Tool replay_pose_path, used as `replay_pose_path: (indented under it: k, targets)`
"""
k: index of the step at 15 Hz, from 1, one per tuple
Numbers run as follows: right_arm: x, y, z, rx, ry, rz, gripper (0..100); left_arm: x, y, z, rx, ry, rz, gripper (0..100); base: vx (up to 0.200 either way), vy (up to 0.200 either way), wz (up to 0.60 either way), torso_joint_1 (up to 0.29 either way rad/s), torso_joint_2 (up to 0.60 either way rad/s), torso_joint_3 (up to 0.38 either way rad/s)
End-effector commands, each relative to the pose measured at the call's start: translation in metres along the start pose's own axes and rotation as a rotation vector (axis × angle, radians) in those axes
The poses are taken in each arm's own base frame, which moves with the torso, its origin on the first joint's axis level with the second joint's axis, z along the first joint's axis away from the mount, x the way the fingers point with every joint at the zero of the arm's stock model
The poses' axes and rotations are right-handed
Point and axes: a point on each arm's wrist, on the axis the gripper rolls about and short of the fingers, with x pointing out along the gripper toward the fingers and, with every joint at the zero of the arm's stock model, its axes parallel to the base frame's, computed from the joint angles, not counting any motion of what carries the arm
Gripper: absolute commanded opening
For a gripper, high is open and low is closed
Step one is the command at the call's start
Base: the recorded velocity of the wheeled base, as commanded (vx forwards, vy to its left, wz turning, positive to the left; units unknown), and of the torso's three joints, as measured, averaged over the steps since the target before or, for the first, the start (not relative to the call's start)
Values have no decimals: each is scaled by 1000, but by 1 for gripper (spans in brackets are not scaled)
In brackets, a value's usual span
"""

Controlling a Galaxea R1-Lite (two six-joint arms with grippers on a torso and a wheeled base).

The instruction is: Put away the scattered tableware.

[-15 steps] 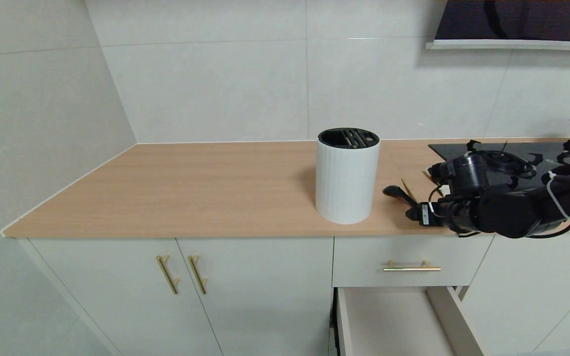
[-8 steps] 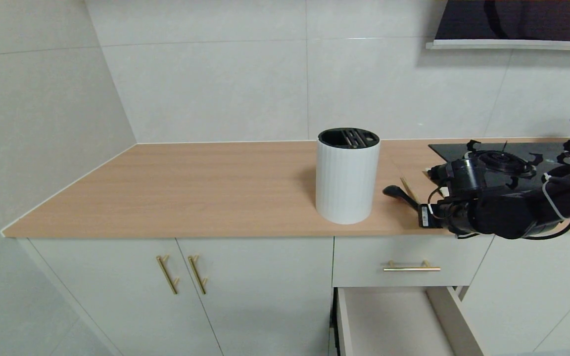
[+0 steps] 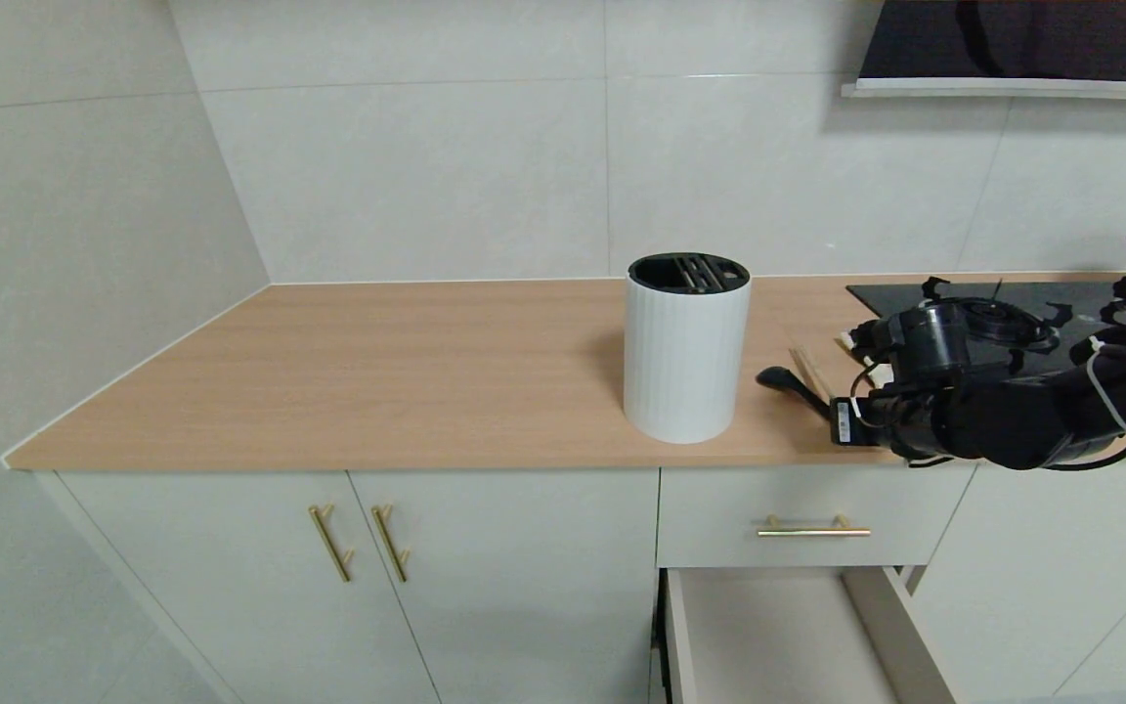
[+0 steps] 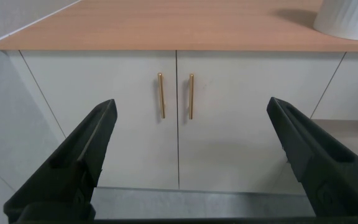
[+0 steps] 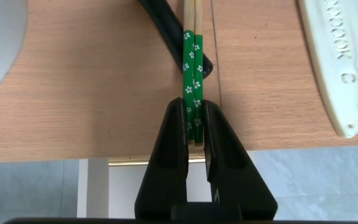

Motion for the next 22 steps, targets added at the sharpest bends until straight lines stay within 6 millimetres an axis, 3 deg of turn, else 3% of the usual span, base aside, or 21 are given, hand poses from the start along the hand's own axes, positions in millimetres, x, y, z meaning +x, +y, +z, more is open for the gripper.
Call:
replay_pose_path:
  k: [1, 3, 8, 11, 15, 18, 22]
  targets:
    - [-24, -4, 11, 27, -45, 11, 0, 0, 0, 0, 0, 1, 1, 100, 0, 0, 0, 0, 0, 0]
    - [-57, -6, 18, 35, -80, 32, 0, 0, 0, 0, 0, 1, 1, 100, 0, 0, 0, 0, 0, 0]
    - [-135, -15, -6, 5, -74, 84, 0, 0, 0, 0, 0, 1, 1, 100, 0, 0, 0, 0, 0, 0]
    - [-166, -26, -18, 1, -66, 92, 0, 0, 0, 0, 0, 1, 1, 100, 0, 0, 0, 0, 0, 0]
    - [-205, -37, -32, -9, 26, 245, 0, 0, 0, 0, 0, 1, 1, 100, 0, 0, 0, 0, 0, 0]
    - [-206, -39, -47, -27, 92, 288, 0, 0, 0, 0, 0, 1, 1, 100, 0, 0, 0, 0, 0, 0]
    - [-206, -37, -53, -44, 116, 316, 0, 0, 0, 0, 0, 1, 1, 100, 0, 0, 0, 0, 0, 0]
